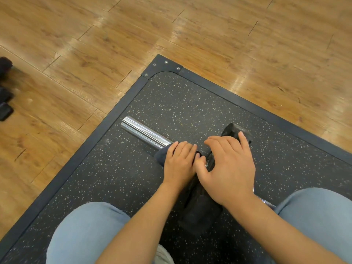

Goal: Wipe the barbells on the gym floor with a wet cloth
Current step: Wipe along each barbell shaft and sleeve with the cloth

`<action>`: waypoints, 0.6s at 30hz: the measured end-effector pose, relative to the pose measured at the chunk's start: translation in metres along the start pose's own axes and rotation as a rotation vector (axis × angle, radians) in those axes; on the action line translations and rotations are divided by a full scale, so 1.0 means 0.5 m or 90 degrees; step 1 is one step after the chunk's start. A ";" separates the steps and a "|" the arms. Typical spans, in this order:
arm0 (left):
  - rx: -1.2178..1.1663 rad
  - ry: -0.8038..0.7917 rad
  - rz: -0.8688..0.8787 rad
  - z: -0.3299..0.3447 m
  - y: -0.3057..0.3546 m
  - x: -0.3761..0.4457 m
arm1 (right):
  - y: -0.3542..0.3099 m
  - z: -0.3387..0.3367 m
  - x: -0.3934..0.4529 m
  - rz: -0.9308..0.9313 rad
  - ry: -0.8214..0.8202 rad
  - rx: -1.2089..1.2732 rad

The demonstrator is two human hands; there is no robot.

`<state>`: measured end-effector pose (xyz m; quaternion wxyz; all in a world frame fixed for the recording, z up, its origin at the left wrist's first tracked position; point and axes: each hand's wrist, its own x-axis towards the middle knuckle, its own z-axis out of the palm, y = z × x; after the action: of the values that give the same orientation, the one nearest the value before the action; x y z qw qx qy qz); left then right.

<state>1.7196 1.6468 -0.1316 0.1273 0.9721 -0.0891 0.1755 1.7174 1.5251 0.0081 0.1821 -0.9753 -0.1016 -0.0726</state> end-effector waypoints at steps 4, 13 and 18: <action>-0.003 0.053 -0.003 -0.004 -0.020 0.010 | 0.000 0.002 -0.002 -0.008 0.011 0.006; 0.005 0.082 0.090 -0.016 -0.077 0.030 | 0.000 0.007 -0.005 -0.011 0.049 0.023; 0.028 0.101 0.105 -0.040 -0.112 0.057 | 0.000 0.010 -0.005 -0.012 0.057 0.019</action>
<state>1.7519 1.7021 -0.1155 0.0977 0.9471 -0.1549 0.2634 1.7155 1.5265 0.0030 0.2006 -0.9672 -0.1036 -0.1165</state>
